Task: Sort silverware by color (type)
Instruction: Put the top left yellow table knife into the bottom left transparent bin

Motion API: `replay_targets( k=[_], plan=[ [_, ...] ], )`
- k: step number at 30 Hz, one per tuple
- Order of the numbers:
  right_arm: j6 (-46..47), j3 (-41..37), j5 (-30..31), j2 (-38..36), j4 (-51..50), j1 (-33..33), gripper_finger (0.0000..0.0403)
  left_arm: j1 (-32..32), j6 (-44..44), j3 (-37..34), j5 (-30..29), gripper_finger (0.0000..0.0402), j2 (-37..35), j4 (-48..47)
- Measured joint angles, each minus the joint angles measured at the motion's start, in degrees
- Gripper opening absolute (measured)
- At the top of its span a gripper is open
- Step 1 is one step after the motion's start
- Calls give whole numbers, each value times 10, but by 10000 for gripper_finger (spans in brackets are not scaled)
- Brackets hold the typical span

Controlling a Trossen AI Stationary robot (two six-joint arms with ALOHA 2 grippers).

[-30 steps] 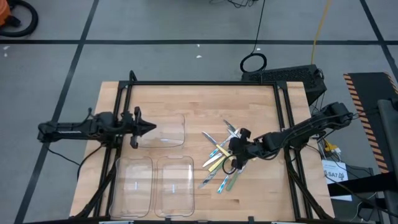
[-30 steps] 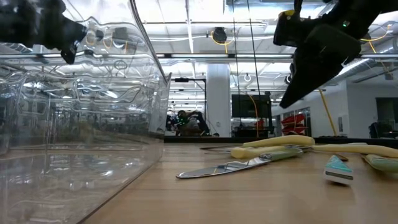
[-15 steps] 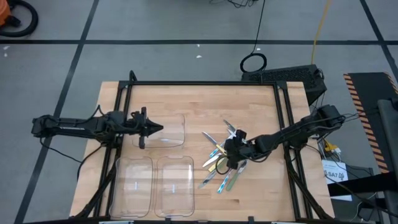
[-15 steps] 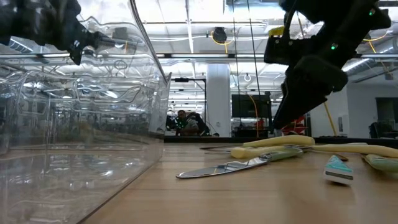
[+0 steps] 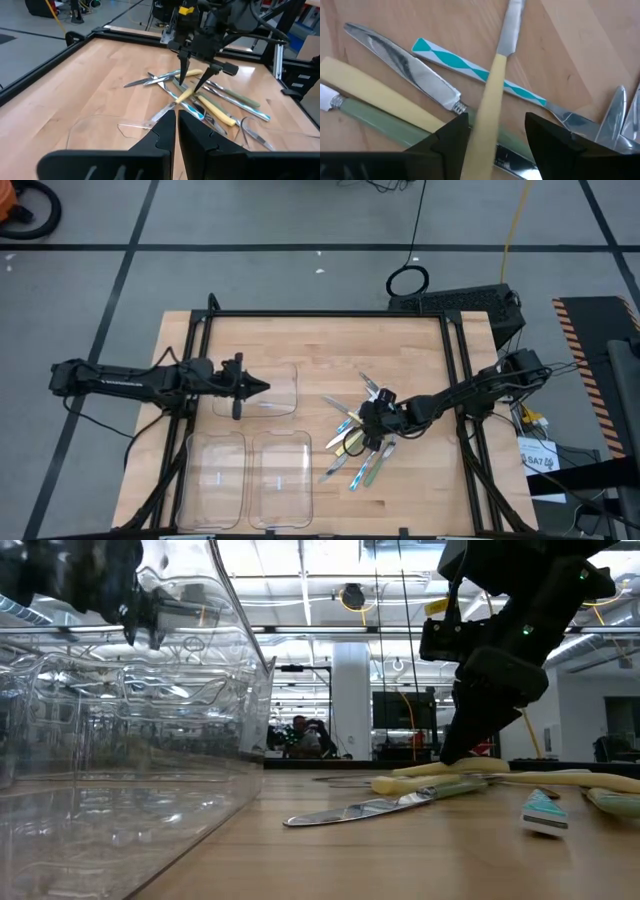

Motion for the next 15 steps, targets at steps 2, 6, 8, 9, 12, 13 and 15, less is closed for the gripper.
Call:
replay_targets(
  k=[2, 6, 8, 9, 12, 13, 15],
  plan=[
    [0, 0, 0, 2, -1, 0, 192, 0, 0, 0, 0, 26, 1, -2],
    [-2, 0, -1, 2, -3, -3, 191, 0, 2, 0, 0, 26, 1, 2],
    [-2, 0, -15, 2, -5, -7, 186, 0, 2, 0, 0, 26, 1, 10],
    [-2, 0, -22, 2, -5, -9, 181, 0, 2, 0, 0, 26, 1, 16],
    [2, 0, -36, 12, -5, -14, 166, 0, 2, 0, 0, 26, 1, 19],
    [2, 0, -36, 16, -4, -15, 161, 0, 2, 0, 0, 26, 1, 22],
    [1, 1, -44, 24, 3, -19, 151, 0, 2, 0, 0, 26, 1, 25]
  ],
)
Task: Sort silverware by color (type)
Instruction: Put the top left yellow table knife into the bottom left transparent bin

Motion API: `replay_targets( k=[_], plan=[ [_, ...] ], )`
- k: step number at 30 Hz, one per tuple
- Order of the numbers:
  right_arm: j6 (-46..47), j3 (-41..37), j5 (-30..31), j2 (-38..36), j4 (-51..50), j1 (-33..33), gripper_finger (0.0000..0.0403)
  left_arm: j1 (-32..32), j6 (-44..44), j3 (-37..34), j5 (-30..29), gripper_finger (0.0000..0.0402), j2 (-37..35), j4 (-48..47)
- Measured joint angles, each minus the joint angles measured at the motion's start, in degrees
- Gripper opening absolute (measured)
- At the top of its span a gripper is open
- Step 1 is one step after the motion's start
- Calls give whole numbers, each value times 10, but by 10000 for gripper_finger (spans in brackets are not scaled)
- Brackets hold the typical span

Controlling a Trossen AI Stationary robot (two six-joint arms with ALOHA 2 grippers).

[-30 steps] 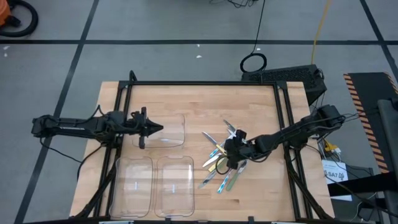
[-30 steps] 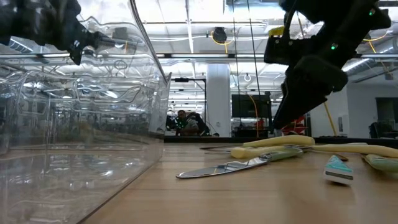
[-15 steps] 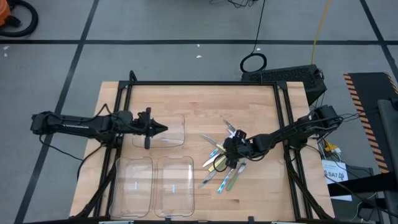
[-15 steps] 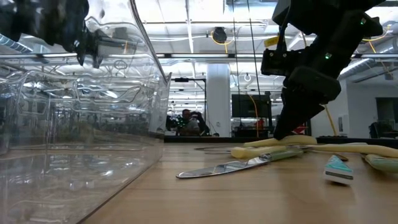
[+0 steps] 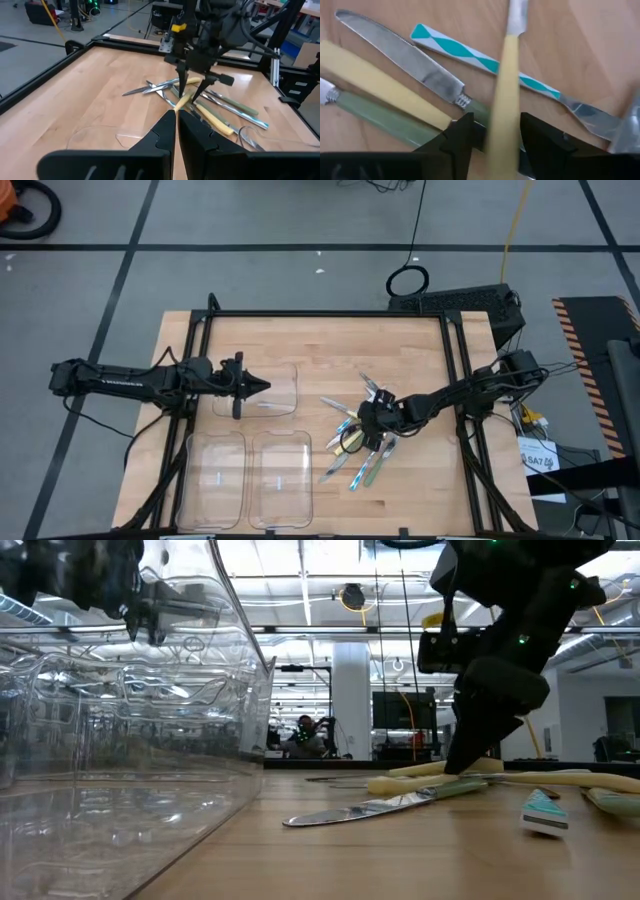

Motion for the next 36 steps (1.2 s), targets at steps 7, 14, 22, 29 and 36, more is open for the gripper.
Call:
replay_targets(
  k=[7, 14, 22, 29, 36],
  plan=[
    [-4, 1, -30, 13, 0, -19, 92, 0, 9, 0, 0, 26, 0, -1],
    [-14, 0, -31, 10, -8, -19, 77, 0, 15, 0, 0, 26, 0, -1],
    [-40, -2, -54, -22, -28, -19, 77, 0, 11, 0, 0, 26, 0, -1],
    [-45, -2, -42, -97, -74, -10, 77, -1, -4, 0, 0, 26, 0, -1],
    [-45, -2, 3, -178, -116, 9, 77, -27, 4, -1, 0, 26, 0, 4]
  ],
)
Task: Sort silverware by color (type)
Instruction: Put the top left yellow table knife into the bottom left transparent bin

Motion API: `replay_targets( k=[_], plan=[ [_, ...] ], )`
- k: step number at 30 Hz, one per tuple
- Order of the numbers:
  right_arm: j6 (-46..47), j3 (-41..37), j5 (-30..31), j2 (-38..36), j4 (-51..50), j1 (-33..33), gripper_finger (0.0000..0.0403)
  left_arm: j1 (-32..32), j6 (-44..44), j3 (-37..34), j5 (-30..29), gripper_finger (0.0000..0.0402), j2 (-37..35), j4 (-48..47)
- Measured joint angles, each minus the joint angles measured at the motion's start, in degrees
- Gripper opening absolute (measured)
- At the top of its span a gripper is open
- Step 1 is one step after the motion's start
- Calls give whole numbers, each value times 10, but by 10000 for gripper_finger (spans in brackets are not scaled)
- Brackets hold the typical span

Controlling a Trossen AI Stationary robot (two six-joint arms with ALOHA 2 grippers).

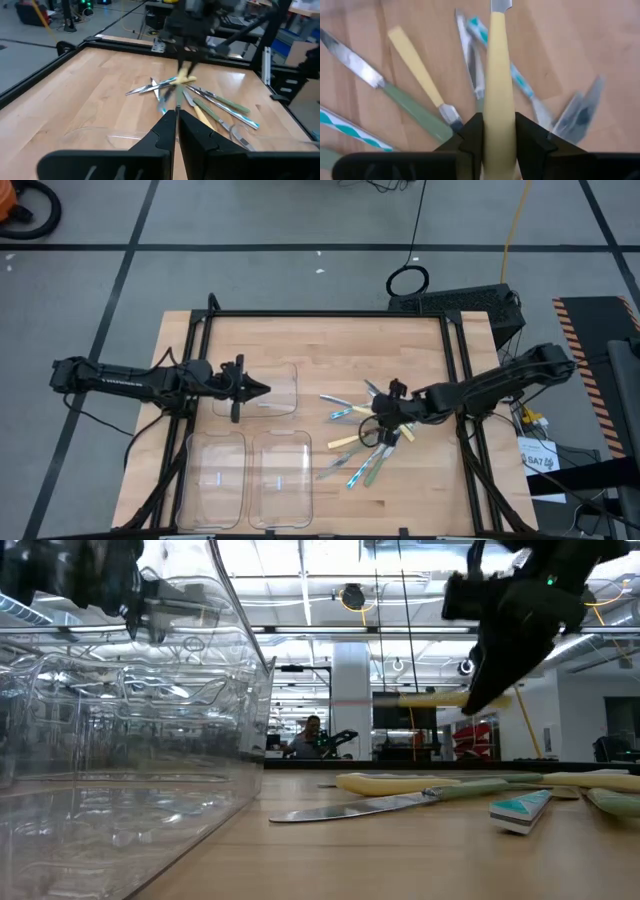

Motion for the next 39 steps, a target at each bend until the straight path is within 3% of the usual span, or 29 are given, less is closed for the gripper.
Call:
replay_targets(
  k=[11, 16, 26, 29, 34, 39],
  plan=[
    [-60, 0, 93, -95, -8, 44, 77, -78, 25, 0, -46, 26, 0, 76],
    [-108, 0, 137, -109, 5, 46, 77, -95, 35, 0, -89, 26, 0, 77],
    [-214, 1, 162, -110, 14, 46, 77, -95, 76, 0, -131, 28, 0, 124],
    [-242, 1, 184, -110, 16, 46, 77, -95, 67, 14, -136, 47, 0, 113],
    [-287, 1, 225, -110, 43, 46, 77, -95, 55, 59, -169, 110, 12, 68],
    [-325, 1, 228, -107, 91, 46, 77, -95, 46, 100, -190, 151, 55, 60]
  ],
)
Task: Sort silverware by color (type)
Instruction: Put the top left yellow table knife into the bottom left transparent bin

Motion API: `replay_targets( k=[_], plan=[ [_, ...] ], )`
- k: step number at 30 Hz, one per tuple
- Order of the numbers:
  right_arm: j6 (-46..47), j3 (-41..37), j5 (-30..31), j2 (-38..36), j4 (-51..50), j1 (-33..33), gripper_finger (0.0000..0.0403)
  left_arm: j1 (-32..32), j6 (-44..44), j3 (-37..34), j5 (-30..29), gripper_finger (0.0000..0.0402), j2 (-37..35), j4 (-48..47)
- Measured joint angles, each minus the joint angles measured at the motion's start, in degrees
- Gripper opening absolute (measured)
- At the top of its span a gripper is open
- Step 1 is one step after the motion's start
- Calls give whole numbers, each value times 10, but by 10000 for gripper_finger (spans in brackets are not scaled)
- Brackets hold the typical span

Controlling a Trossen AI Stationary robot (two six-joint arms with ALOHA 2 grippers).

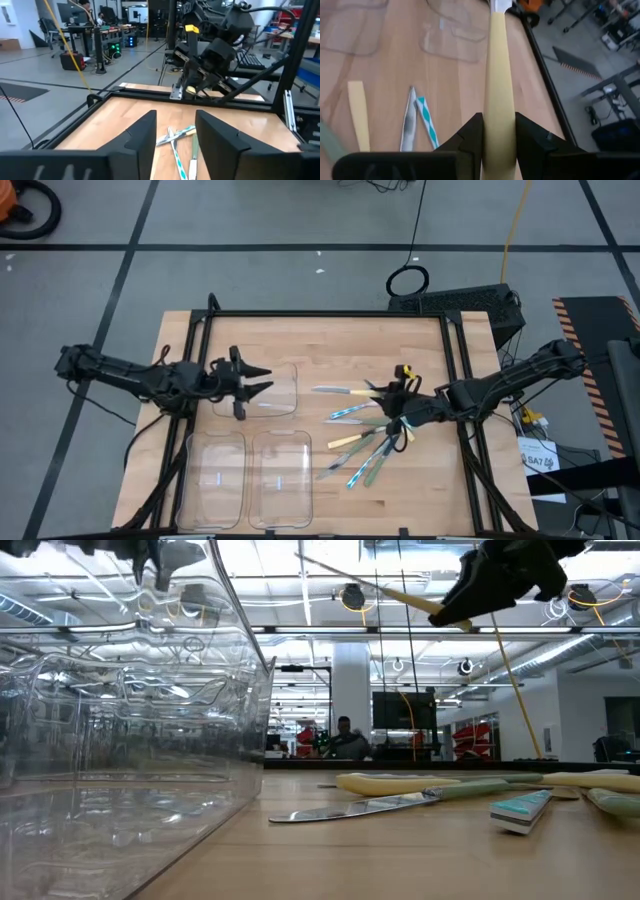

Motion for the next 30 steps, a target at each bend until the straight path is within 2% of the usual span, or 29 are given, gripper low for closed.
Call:
replay_targets(
  k=[4, 15, 21, 25, 30],
  plan=[
    [-36, 0, -4, 9, 34, 0, 77, 0, -5, 37, -1, 156, 48, -3],
    [-51, 0, -3, 38, 34, 0, 77, 0, 10, 135, -1, 157, 179, -13],
    [-53, 0, -1, 44, 33, 0, 77, -3, 3, 194, -53, 157, 209, -73],
    [-53, 0, -1, 44, 33, 0, 77, -13, -7, 211, -64, 159, 220, -80],
    [-52, 0, -1, 44, 27, 0, 77, -15, -42, 211, -85, 193, 223, -98]
  ],
)
